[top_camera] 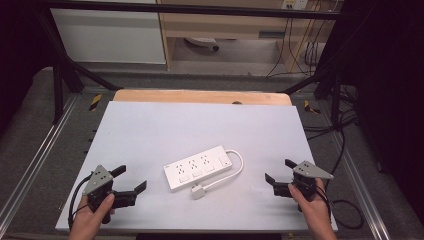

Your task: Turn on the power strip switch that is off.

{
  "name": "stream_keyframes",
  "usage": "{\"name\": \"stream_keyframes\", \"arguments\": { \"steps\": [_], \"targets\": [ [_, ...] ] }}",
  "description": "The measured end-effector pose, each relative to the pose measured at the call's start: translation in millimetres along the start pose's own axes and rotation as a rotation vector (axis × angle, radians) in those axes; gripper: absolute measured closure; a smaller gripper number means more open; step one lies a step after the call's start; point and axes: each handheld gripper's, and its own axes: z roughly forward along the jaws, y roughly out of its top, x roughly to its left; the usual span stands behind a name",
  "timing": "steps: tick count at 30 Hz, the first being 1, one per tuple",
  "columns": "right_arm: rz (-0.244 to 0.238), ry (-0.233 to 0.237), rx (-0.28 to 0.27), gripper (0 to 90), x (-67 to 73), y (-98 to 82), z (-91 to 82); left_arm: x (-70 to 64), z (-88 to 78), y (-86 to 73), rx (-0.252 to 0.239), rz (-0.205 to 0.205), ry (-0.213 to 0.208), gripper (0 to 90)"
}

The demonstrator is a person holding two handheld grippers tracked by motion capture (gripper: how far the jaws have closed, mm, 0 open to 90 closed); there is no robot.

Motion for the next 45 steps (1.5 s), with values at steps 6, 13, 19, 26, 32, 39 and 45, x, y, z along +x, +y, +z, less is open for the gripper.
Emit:
{"name": "stream_keyframes", "arguments": {
  "steps": [6, 13, 19, 26, 32, 39, 45],
  "targets": [
    [-0.005, 0.003, 0.003, 5.9, 0.9, 0.6, -0.5, 0.6, 0.1, 1.3, 0.002, 0.005, -0.001, 6.5],
    [-0.001, 0.01, -0.03, 4.8, 3.5, 4.8, -4.3, 1.0, -0.9, 1.7, -0.004, 0.004, 0.005, 6.4],
    [-0.005, 0.009, -0.063, 4.5, 6.4, 8.9, -7.5, 0.2, -0.3, 1.4, -0.003, 0.007, 0.003, 6.3],
    [-0.004, 0.013, -0.087, 4.8, 14.6, 15.9, -10.3, -0.6, 1.2, 0.6, 0.008, 0.014, 0.007, 6.4],
    [0.002, 0.033, -0.071, 3.3, 21.4, 18.5, -7.7, 1.3, 0.3, 0.0, 0.014, 0.013, 0.013, 6.3],
    [0.04, 0.051, -0.09, 2.2, 26.5, 27.6, -11.0, 0.6, 1.4, -0.5, 0.019, 0.015, 0.012, 6.3],
    [0.057, 0.061, -0.087, 2.8, 32.3, 36.9, -12.8, 1.6, 1.3, -1.7, 0.022, 0.011, 0.016, 6.3]
  ]
}}
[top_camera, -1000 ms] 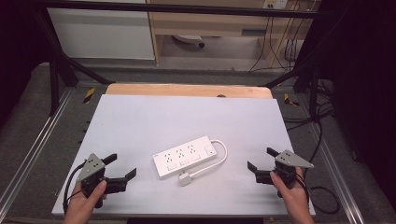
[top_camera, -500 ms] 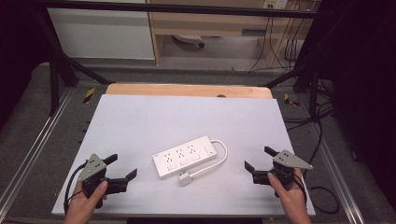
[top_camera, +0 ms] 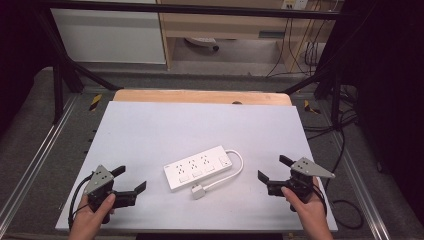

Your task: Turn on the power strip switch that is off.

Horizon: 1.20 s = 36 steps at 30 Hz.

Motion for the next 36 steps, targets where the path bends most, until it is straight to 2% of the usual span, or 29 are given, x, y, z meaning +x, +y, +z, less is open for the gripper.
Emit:
{"name": "stream_keyframes", "arguments": {
  "steps": [7, 14, 20, 31, 36],
  "targets": [
    [-0.032, 0.016, -0.017, 3.9, 5.5, 16.7, 0.5, 0.5, 0.6, -0.3, 0.003, -0.005, 0.001, 6.3],
    [-0.052, 0.037, -0.001, 2.9, 11.1, 30.1, 9.9, 1.8, 0.1, -0.6, 0.001, -0.012, 0.006, 6.1],
    [-0.069, 0.053, 0.011, 1.9, 18.5, 33.7, 21.4, 1.1, 1.2, -1.2, 0.009, -0.009, 0.001, 5.9],
    [-0.059, 0.097, 0.029, 3.0, 29.7, 38.1, 38.8, 1.9, 1.1, -1.5, 0.013, -0.007, 0.005, 5.9],
    [-0.078, 0.107, 0.034, 3.6, 34.3, 41.0, 44.4, 1.4, 1.0, -1.4, 0.016, 0.0, 0.004, 5.9]
  ]
}}
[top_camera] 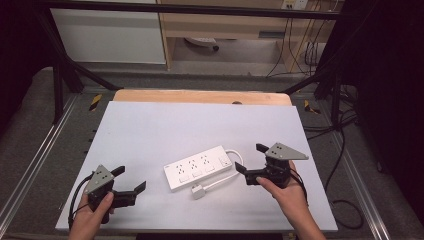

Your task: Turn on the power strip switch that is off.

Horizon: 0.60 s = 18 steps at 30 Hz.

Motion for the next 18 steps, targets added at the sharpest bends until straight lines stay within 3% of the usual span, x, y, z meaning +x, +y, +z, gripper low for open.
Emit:
{"name": "stream_keyframes", "arguments": {
  "steps": [18],
  "targets": [
    [-0.017, 0.015, 0.004, 4.2, 12.7, 6.8, 19.3, -0.7, 0.8, -0.2, 0.007, 0.009, -0.001, 5.4]
  ]
}}
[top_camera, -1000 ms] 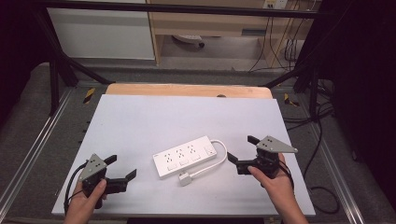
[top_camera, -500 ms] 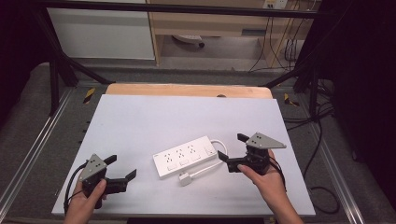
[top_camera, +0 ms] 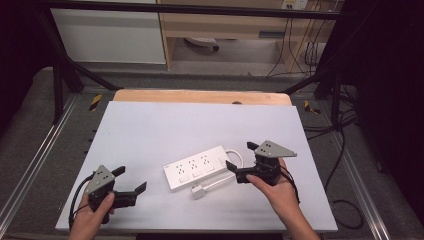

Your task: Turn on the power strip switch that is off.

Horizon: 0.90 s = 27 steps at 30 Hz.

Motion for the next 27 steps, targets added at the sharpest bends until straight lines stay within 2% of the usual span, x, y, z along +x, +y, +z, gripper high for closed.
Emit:
{"name": "stream_keyframes", "arguments": {
  "steps": [27],
  "targets": [
    [-0.018, 0.054, 0.044, 6.2, 16.5, -3.4, 22.7, 0.2, -0.3, 0.2, 0.001, 0.004, 0.002, 5.4]
  ]
}}
